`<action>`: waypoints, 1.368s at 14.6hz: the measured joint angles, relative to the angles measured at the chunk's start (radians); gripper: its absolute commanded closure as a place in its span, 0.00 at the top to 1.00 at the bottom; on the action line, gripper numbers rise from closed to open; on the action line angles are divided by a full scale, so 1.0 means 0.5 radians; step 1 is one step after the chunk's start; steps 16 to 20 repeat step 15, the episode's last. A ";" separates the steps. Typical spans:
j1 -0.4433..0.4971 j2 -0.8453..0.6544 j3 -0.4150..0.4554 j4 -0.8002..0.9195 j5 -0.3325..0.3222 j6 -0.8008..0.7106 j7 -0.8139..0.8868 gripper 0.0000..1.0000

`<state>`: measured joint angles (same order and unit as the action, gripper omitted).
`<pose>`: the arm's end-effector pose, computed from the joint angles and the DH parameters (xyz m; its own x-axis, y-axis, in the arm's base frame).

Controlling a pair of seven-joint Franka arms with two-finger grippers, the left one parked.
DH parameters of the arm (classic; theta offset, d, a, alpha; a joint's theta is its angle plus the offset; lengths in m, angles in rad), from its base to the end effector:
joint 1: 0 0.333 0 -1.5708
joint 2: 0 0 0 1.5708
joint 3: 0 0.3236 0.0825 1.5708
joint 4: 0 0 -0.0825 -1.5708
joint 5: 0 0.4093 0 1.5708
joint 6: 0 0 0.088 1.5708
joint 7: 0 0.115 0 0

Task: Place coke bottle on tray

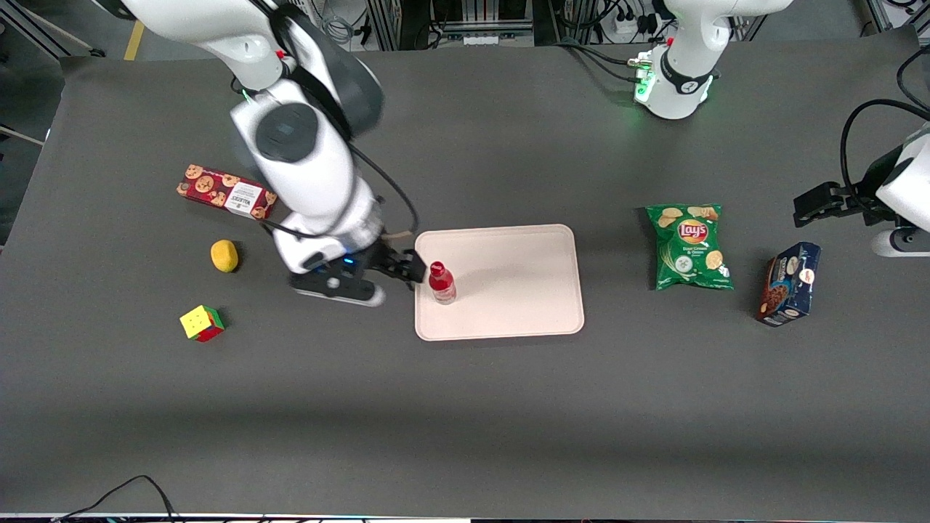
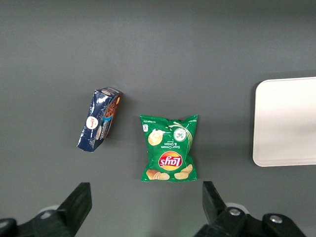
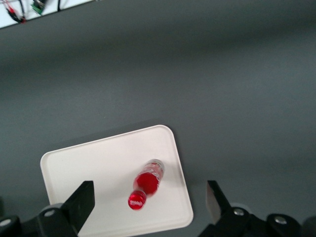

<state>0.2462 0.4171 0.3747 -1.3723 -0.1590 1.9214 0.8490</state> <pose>0.6206 0.3715 0.5009 0.9669 -0.2297 0.1108 -0.2171 -0.9694 -0.1149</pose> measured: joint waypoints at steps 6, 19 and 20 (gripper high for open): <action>-0.473 -0.712 -0.129 -0.650 0.344 -0.033 -0.990 1.00; -0.519 -0.987 -0.681 -0.901 0.401 -0.212 -1.800 1.00; -0.519 -0.987 -0.681 -0.901 0.401 -0.212 -1.800 1.00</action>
